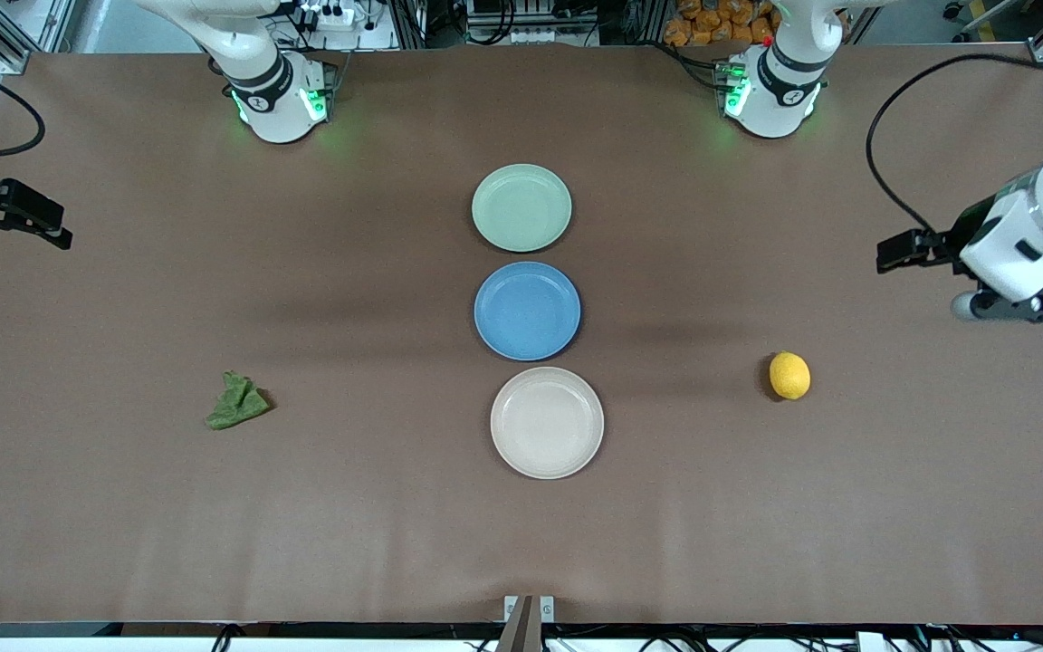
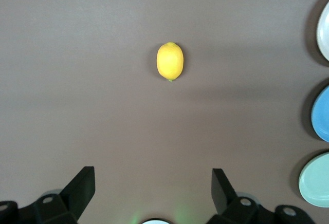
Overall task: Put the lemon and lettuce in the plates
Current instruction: 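Move the left gripper toward the yellow lemon while the right gripper starts moving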
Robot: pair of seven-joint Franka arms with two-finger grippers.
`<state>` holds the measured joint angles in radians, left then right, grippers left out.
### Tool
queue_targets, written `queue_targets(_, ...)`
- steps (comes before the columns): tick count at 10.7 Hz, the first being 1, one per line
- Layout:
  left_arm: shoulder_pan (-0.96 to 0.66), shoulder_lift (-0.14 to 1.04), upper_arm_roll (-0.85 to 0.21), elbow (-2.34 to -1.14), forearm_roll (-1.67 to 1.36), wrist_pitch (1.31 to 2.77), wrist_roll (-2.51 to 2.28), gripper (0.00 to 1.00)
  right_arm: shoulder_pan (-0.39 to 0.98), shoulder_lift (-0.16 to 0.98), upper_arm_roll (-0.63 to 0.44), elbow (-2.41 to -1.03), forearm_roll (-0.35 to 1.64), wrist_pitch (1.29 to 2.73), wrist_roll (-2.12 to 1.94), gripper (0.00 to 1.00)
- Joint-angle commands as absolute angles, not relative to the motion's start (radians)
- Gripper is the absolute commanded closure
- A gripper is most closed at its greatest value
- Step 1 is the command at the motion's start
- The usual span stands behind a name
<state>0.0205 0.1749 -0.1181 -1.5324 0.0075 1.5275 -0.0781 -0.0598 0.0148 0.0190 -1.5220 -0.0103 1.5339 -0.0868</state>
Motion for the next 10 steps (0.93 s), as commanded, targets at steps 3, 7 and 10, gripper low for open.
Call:
queue_targets(3,0.026,0.270,-0.120,-1.561,0.003,1.641,-0.097,0.00,-0.061,0.026,0.023,-1.485,-0.015,1.531,-0.071,0.00)
queue_targets(7,0.028,0.327,-0.120,-1.659,0.005,1.833,-0.097,0.00,-0.061,0.026,0.021,-1.483,-0.011,1.532,-0.071,0.00)
queue_targets(10,0.023,0.345,-0.117,-1.817,0.009,2.067,-0.100,0.00,-0.058,0.020,0.026,-1.483,-0.005,1.523,-0.071,0.00)
